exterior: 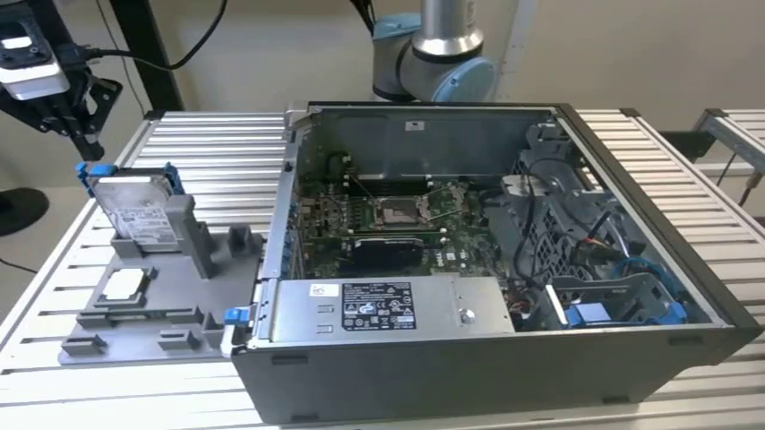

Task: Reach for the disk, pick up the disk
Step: 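Reach for the disk, then pick up the disk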

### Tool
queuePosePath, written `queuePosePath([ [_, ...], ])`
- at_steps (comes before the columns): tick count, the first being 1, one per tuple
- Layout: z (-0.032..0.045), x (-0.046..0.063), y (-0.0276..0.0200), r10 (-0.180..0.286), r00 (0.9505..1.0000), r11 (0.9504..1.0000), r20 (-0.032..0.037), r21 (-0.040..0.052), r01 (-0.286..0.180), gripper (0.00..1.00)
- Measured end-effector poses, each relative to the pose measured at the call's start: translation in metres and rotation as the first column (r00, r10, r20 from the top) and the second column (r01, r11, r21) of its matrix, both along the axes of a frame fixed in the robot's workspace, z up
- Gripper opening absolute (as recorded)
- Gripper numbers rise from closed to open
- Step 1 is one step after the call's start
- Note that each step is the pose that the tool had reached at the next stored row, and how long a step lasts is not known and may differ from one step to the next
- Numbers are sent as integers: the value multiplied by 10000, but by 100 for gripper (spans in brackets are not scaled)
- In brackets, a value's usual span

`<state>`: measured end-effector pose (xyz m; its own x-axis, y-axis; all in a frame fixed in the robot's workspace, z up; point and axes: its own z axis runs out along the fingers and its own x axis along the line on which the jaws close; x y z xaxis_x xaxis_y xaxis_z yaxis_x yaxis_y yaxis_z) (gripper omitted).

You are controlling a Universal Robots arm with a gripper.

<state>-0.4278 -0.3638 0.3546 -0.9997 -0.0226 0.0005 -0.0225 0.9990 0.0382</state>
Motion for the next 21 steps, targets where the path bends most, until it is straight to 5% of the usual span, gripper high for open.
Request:
queuePosePath([
  [12,0,-3,0,67,10000,10000,0,0,-67,0],
  [17,-1,-4,0,639,9980,9980,1,-1,-639,0],
  [21,0,-4,0,1361,9907,9907,0,-3,-1361,0],
])
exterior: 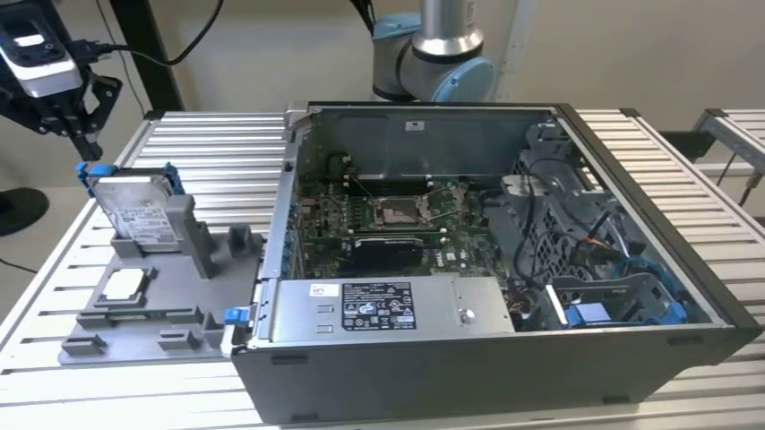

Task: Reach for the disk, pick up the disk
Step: 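Pick up the disk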

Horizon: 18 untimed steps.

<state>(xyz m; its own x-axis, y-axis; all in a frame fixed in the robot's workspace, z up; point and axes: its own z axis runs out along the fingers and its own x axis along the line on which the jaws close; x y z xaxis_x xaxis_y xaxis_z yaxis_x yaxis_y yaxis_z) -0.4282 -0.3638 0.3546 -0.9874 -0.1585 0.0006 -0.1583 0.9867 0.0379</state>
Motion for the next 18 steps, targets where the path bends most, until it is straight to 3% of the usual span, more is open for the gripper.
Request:
queuePosePath([
  [4,0,0,0,718,9974,9974,0,0,-718,0],
  [9,0,0,0,1628,9867,9867,0,0,-1628,0],
  [14,0,0,0,2512,9679,9679,1,-1,-2512,0],
  [18,0,0,0,3211,9470,9470,0,-1,-3211,0],
])
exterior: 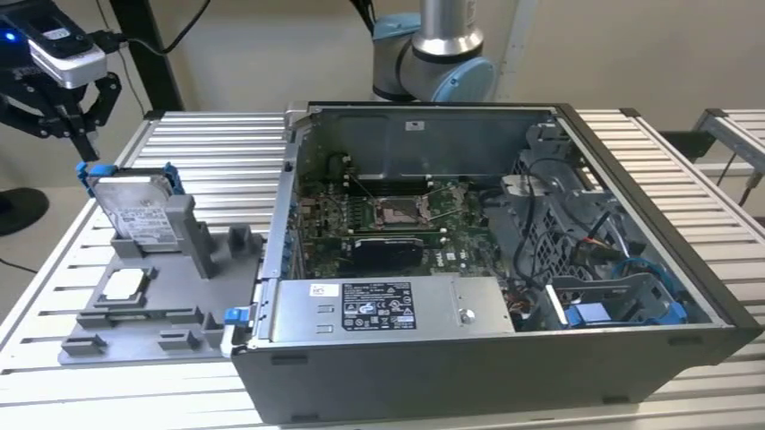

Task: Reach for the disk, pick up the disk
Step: 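Pick up the disk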

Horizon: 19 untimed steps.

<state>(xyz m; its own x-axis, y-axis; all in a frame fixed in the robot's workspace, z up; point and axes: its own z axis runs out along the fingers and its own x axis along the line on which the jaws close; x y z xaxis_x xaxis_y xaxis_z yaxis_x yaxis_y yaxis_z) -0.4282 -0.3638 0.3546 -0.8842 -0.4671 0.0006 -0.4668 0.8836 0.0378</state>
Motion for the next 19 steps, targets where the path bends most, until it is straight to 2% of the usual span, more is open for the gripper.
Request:
queuePosePath([
  [4,0,0,0,693,9976,9976,2,0,-693,0],
  [8,0,0,0,1069,9943,9943,0,-12,-1069,0],
  [10,0,0,0,1393,9903,9903,0,-12,-1393,0],
  [14,0,0,0,2102,9777,9777,0,-13,-2102,0],
  [17,0,0,0,2627,9649,9649,0,-13,-2627,0],
  [19,0,0,0,2977,9547,9547,0,-15,-2977,0],
])
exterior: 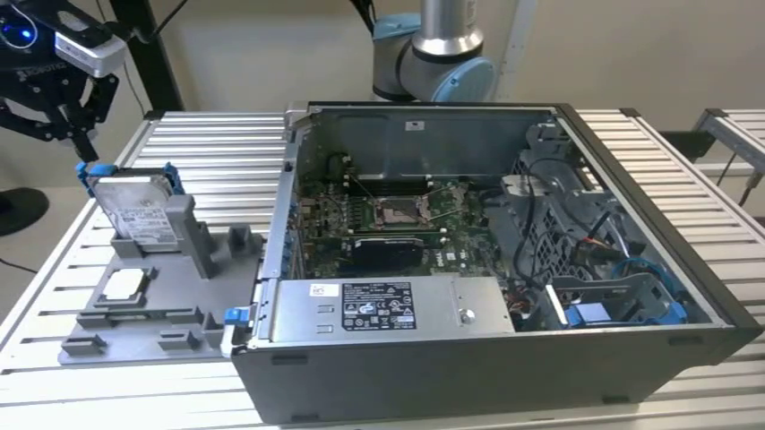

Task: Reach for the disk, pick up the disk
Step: 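Pick up the disk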

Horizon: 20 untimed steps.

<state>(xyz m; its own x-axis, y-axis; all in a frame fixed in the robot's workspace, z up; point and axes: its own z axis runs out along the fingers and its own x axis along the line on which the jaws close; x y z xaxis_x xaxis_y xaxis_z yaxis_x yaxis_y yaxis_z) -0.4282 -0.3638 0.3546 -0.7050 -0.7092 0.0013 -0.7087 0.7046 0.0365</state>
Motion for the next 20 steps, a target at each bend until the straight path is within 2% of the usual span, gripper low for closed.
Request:
queuePosePath([
  [3,0,0,0,545,9985,9985,-1,-8,-545,0],
  [5,0,0,0,915,9958,9958,-1,-15,-915,0],
  [7,0,0,0,1272,9919,9919,-2,-27,-1272,0],
  [10,0,0,0,1816,9834,9834,-4,-39,-1816,0],
  [12,0,0,0,2168,9762,9762,-5,-45,-2168,0],
  [15,0,0,0,2698,9629,9629,-9,-56,-2698,0],
  [18,0,0,0,3213,9470,9470,-12,-71,-3213,0],
  [20,0,0,0,3561,9344,9344,-15,-78,-3561,0],
])
